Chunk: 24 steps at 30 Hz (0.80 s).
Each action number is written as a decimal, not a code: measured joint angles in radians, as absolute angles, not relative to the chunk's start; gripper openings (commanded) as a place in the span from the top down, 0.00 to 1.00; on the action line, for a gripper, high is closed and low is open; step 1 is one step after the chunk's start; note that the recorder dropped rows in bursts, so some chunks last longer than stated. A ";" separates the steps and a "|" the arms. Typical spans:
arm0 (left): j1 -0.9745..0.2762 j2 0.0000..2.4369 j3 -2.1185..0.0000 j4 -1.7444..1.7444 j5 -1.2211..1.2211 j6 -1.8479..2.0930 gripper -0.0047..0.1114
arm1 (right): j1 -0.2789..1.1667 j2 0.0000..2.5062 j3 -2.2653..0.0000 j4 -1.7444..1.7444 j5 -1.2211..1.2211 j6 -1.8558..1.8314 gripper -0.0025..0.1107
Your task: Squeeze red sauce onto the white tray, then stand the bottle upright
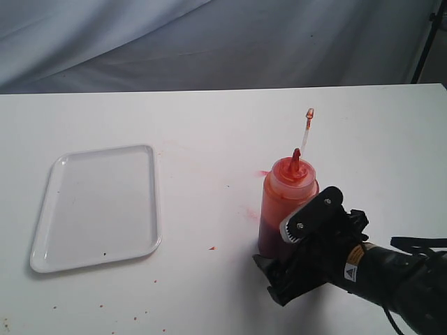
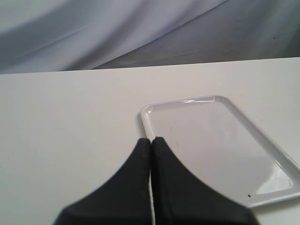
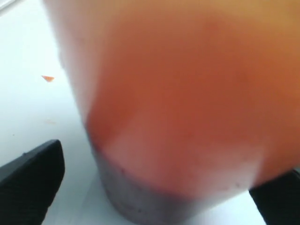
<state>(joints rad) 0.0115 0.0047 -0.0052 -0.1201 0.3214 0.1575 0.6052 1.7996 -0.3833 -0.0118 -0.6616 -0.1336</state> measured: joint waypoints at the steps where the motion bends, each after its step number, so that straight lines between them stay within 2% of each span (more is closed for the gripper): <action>1: 0.012 0.005 -0.005 -0.120 0.321 0.157 0.96 | 0.605 1.800 -0.383 -0.012 -0.669 -0.141 0.15; 5: 0.012 0.005 -0.005 -0.120 0.321 0.157 0.96 | 0.605 1.800 -0.386 -0.012 -0.697 -0.166 0.15; 12: 0.012 0.005 -0.005 -0.120 0.321 0.157 0.96 | 0.605 1.801 -0.511 -0.012 -0.489 -0.185 0.15; 18: 0.012 0.005 -0.005 -0.120 0.321 0.157 0.96 | 0.605 1.801 -0.544 -0.012 -0.467 -0.185 0.15; 24: 0.012 0.005 -0.005 -0.120 0.321 0.157 0.96 | 0.605 1.816 -0.545 -0.012 -0.454 -0.189 0.23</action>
